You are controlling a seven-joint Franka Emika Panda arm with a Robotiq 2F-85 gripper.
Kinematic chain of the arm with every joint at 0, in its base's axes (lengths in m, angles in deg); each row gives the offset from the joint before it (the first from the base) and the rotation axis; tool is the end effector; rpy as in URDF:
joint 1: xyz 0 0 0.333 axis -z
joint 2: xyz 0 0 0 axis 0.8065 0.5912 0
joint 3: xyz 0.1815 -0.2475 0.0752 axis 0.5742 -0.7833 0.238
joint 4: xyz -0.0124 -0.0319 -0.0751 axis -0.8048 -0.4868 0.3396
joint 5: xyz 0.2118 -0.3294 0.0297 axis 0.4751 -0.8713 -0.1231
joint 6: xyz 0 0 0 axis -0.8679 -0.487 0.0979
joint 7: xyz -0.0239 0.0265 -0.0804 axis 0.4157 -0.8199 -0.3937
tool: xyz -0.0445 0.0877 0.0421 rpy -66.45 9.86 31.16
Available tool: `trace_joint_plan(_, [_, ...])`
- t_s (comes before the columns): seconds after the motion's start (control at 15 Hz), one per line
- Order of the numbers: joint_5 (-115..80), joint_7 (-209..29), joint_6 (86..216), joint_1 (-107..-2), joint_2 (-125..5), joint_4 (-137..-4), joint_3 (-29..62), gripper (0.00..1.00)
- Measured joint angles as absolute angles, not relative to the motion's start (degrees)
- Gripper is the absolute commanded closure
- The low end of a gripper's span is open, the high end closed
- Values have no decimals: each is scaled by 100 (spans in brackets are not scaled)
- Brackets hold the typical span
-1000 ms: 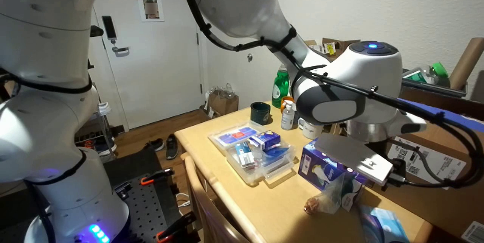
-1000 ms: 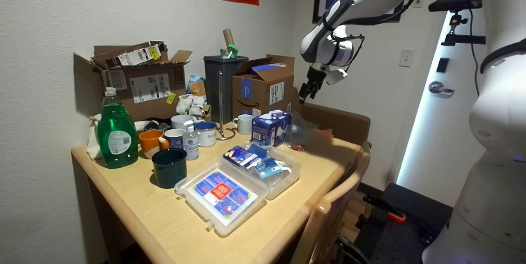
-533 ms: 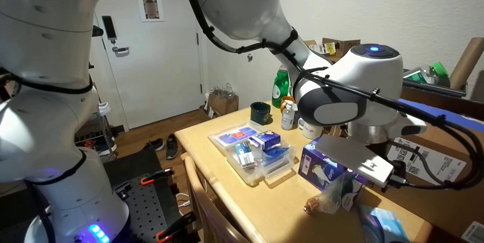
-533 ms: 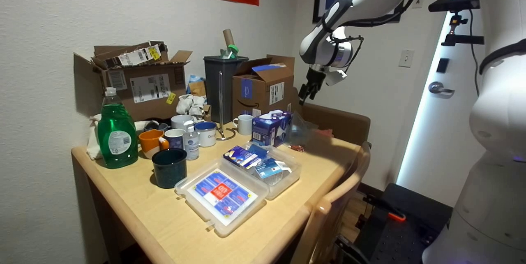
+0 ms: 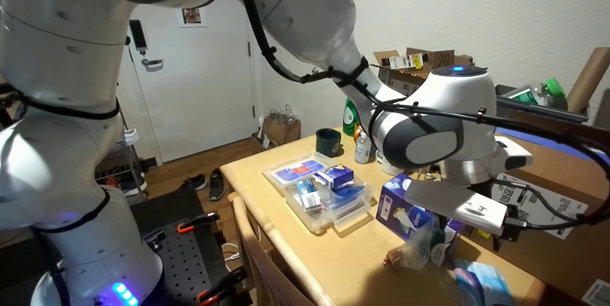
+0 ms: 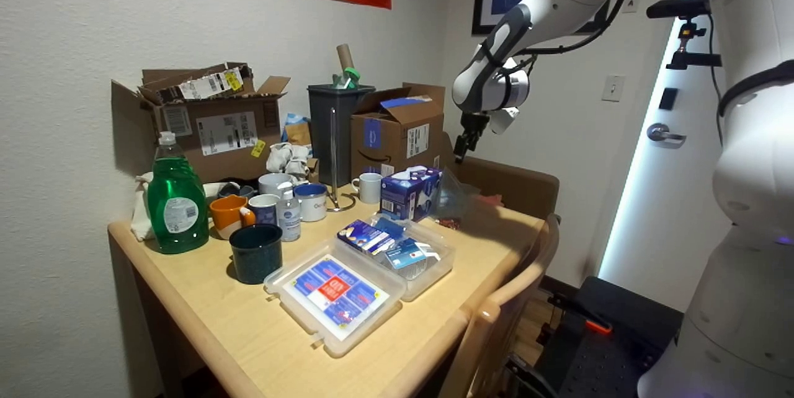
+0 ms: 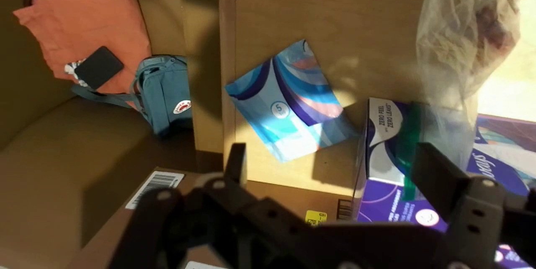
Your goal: Pick up the object from the table and put it in the box storage
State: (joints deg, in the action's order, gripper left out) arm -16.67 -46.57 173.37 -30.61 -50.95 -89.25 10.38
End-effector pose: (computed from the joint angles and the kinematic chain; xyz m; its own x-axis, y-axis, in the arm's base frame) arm 0.5514 -0.3498 0.2950 0.9593 0.1897 0.2090 0.1217 -0.9462 0.3000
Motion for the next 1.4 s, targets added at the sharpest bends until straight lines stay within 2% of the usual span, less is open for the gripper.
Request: trace_joint_plan(1.4, [-2492, -4585, 17523, -2840, -3224, -7542, 1229, 0])
